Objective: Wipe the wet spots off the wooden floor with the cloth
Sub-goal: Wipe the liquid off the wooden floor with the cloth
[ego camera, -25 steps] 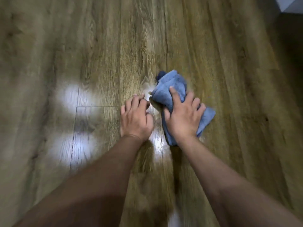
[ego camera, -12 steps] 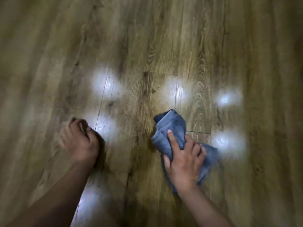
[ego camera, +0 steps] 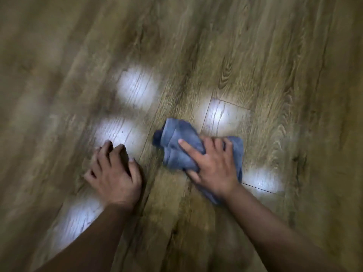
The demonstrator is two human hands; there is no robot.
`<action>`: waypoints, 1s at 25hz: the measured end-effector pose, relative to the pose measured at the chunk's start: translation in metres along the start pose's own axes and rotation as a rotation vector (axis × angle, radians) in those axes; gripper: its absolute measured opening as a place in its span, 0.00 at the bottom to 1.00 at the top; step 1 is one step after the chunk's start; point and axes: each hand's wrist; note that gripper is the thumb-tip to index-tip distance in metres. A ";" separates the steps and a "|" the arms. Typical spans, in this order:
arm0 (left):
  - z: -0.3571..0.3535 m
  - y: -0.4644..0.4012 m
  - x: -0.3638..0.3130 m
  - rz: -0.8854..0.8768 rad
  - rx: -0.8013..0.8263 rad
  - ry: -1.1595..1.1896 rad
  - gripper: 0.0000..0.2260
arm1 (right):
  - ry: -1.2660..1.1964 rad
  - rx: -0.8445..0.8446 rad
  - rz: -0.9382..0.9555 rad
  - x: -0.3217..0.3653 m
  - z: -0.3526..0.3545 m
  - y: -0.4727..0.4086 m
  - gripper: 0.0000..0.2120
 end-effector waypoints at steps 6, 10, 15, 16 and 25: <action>0.004 -0.002 -0.002 0.013 0.013 -0.026 0.22 | -0.094 -0.013 -0.467 -0.047 0.034 -0.142 0.32; 0.008 -0.002 -0.003 0.010 0.053 -0.036 0.22 | -0.121 -0.055 -0.565 -0.021 0.032 -0.152 0.31; 0.009 -0.002 -0.003 0.028 0.093 -0.047 0.21 | -0.101 -0.064 -0.281 0.060 0.019 -0.088 0.34; 0.009 -0.003 -0.003 0.028 0.095 -0.047 0.20 | -0.103 -0.054 -0.254 0.079 0.014 -0.076 0.34; 0.036 -0.004 0.021 -0.127 0.239 0.212 0.22 | -0.074 0.020 -0.114 0.105 0.006 -0.044 0.36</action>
Point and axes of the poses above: each hand's wrist, its own y-axis away from the middle knuckle, its own z-axis out of the back of the hand, x = y × z, and after that the axes turned 15 degrees about x, right-handed
